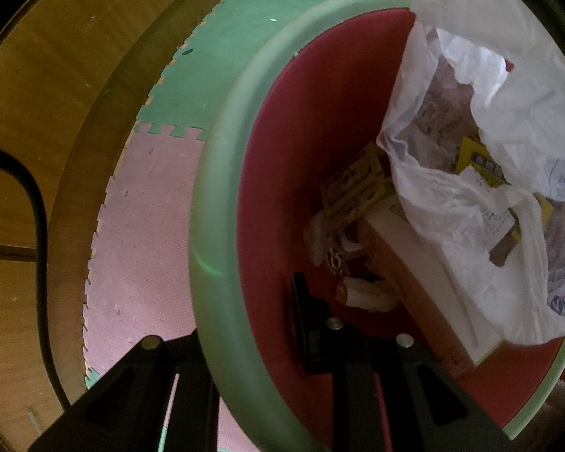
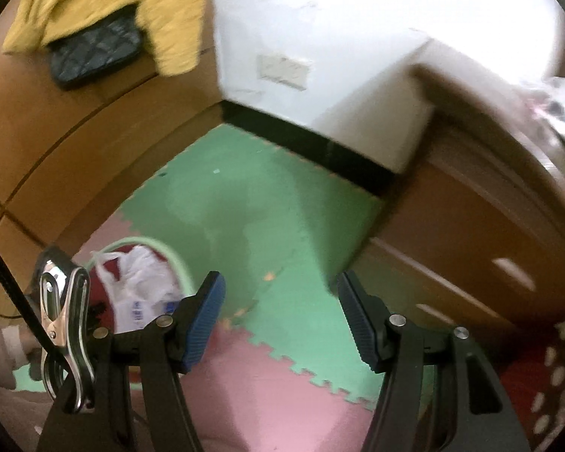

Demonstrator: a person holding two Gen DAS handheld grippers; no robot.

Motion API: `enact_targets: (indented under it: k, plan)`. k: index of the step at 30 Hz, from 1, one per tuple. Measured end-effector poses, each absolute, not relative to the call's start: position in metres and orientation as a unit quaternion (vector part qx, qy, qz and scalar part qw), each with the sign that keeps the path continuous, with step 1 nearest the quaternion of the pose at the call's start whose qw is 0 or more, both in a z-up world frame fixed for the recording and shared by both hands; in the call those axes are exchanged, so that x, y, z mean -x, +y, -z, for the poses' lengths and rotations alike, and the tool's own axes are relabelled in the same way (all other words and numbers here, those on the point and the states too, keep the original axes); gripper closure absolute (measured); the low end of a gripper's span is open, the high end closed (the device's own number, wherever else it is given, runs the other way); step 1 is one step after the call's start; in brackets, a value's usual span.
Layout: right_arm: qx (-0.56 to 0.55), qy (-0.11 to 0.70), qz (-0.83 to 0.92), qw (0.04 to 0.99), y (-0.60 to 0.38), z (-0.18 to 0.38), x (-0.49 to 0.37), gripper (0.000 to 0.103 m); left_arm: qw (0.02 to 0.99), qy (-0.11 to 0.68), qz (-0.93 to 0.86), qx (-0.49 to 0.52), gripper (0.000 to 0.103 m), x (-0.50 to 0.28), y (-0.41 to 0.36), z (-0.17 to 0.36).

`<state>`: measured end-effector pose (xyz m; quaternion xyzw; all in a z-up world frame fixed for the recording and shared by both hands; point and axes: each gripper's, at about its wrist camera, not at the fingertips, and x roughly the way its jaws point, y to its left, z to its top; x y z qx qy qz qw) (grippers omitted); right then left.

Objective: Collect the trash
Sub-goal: 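Move the right gripper back to the teal wet-wipes packet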

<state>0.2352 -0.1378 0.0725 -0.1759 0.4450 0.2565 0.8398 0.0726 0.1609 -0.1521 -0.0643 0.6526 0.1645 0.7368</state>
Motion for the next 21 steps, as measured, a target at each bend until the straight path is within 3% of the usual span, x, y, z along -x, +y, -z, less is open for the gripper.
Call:
enact_targets:
  k: [21]
  plan:
    - [0.037, 0.391, -0.024, 0.919, -0.326, -0.199, -0.344, 0.039, 0.736, 0.654, -0.161, 0.066, 0.086, -0.074, 0.162, 0.152]
